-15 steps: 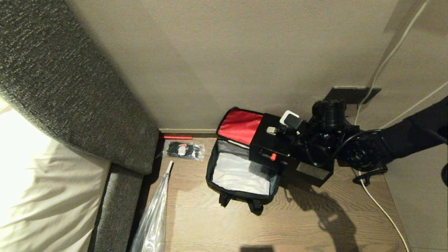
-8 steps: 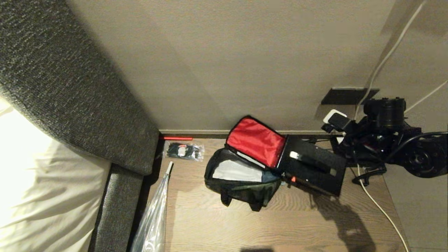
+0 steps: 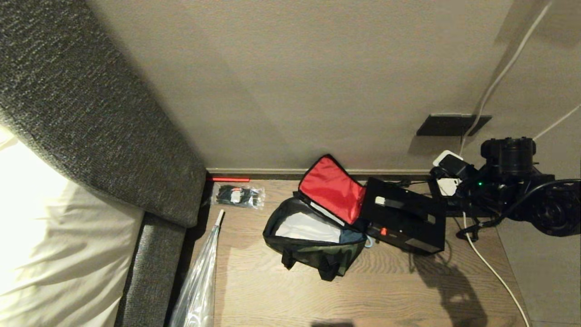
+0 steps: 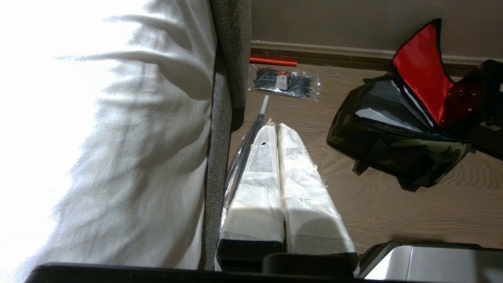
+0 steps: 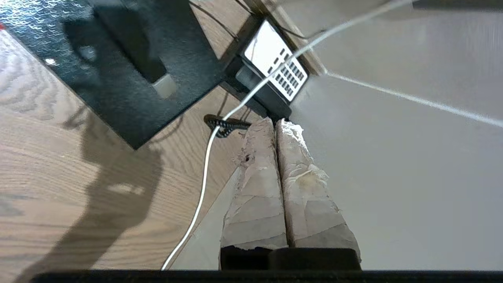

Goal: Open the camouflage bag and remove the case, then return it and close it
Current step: Release the handle

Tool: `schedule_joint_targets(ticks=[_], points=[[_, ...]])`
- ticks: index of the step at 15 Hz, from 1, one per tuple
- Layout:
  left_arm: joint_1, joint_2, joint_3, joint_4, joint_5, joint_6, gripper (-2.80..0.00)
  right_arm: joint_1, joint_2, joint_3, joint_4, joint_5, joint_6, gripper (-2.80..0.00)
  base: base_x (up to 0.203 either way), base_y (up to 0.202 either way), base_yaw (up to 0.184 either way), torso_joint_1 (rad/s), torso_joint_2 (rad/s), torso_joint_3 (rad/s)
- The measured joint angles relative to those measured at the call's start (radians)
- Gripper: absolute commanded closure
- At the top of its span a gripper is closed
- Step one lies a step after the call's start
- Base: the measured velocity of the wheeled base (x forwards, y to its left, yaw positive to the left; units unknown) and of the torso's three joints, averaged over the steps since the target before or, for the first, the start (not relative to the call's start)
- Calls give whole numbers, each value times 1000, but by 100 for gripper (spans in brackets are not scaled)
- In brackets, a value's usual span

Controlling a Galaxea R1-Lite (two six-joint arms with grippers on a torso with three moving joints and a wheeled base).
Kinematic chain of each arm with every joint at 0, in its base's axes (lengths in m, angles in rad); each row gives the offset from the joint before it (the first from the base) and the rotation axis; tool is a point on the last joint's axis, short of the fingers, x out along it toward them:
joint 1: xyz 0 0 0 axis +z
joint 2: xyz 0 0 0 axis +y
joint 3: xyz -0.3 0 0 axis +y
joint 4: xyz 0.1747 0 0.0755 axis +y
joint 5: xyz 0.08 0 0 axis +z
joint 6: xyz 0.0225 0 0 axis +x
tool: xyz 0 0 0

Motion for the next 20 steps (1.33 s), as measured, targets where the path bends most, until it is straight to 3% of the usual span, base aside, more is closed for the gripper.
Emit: schedule_joint_targets(ticks=[7, 9, 12, 16, 17, 20], points=[[0, 0, 0, 0, 0, 0, 0, 12, -206, 101, 141, 138, 24, 0, 0, 0, 0, 0, 0, 0], [-1, 0, 0, 0, 0, 0, 0, 13, -316, 184, 175, 160, 85, 0, 0, 0, 0, 0, 0, 0], [0, 0, 0, 0, 0, 0, 0, 21, -459, 340, 233, 281, 252, 0, 0, 0, 0, 0, 0, 0], [-1, 0, 0, 0, 0, 0, 0, 23, -401, 369, 242, 318, 346, 0, 0, 0, 0, 0, 0, 0], [0, 0, 0, 0, 0, 0, 0, 23, -350, 345, 225, 320, 361, -280, 0, 0, 0, 0, 0, 0], [0, 0, 0, 0, 0, 0, 0, 23, -153, 187, 197, 319, 385, -280, 0, 0, 0, 0, 0, 0]])
